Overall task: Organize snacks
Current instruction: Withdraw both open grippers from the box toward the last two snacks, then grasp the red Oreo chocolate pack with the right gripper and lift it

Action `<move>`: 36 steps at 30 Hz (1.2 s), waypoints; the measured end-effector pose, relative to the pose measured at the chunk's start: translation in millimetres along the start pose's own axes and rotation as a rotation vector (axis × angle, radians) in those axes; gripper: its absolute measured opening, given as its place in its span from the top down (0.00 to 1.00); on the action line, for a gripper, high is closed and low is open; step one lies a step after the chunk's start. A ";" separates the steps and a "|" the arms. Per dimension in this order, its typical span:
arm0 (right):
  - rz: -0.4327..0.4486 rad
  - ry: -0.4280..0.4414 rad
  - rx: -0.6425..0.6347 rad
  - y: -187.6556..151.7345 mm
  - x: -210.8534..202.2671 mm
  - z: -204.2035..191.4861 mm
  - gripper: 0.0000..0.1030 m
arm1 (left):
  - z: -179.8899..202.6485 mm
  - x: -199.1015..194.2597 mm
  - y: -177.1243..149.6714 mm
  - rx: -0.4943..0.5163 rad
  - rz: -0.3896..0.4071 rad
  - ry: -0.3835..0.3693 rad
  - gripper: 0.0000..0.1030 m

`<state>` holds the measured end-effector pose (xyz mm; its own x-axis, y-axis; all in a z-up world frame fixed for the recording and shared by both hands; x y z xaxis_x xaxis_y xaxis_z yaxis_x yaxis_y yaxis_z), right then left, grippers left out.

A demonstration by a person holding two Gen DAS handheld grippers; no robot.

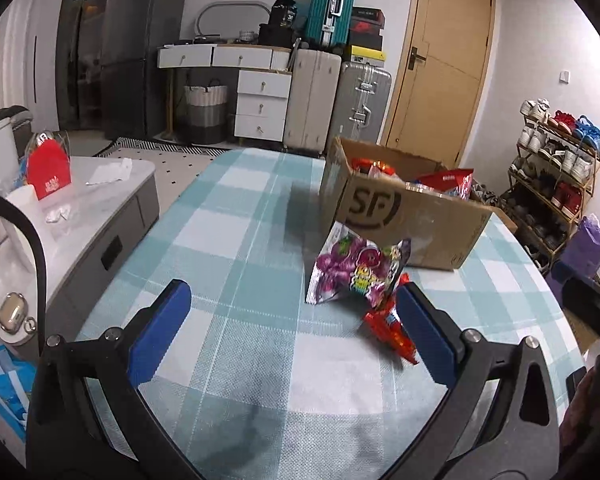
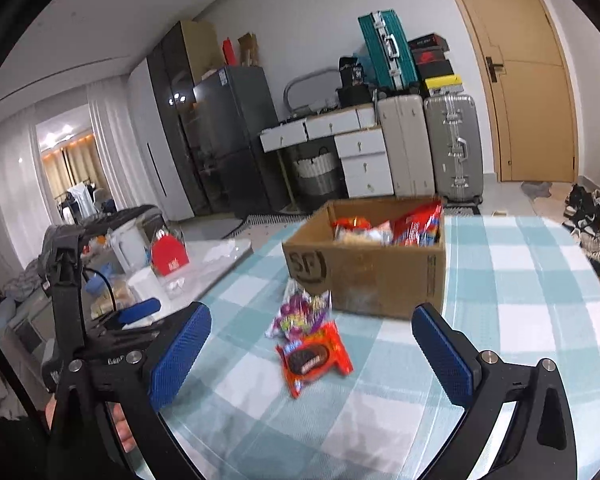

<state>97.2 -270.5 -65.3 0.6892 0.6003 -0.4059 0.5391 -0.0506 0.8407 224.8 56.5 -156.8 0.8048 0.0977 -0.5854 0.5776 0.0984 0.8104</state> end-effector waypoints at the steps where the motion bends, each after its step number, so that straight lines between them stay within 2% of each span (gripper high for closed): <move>1: -0.015 -0.008 -0.005 -5.9 3.8 1.6 0.01 | -0.4 3.8 -3.8 0.004 0.003 0.008 0.01; 8: -0.115 -0.024 -0.023 -32.2 37.9 12.7 0.01 | -2.0 28.0 -21.2 0.002 -0.027 0.018 0.01; 14: -0.221 0.024 -0.031 -44.6 84.5 25.1 0.01 | -3.2 33.5 -22.8 -0.009 -0.043 0.007 0.01; 21: -0.328 0.026 -0.063 -44.9 128.0 27.3 0.01 | -8.2 40.2 -22.8 -0.031 -0.074 0.002 0.01; 28: -0.391 0.012 -0.096 -45.4 155.5 23.3 0.01 | -10.6 44.8 -22.6 -0.047 -0.083 -0.003 0.01; 36: -0.466 -0.022 -0.016 -52.8 177.4 39.7 0.01 | -12.3 48.0 -24.2 -0.056 -0.100 -0.001 0.01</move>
<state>210.2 -193.0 -196.0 0.3853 0.5388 -0.7491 0.7866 0.2328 0.5719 247.8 71.0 -204.7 0.7439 0.0841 -0.6630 0.6461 0.1628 0.7457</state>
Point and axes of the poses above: each gripper's, at about its wrist camera, not at the fingertips, and x roughly the way its jaws point, z to its right, y to its top, the point moved 4 cm from there along x, roughly the way its jaws point, and after that the axes turned 12 degrees about y, right-handed, at the moved point
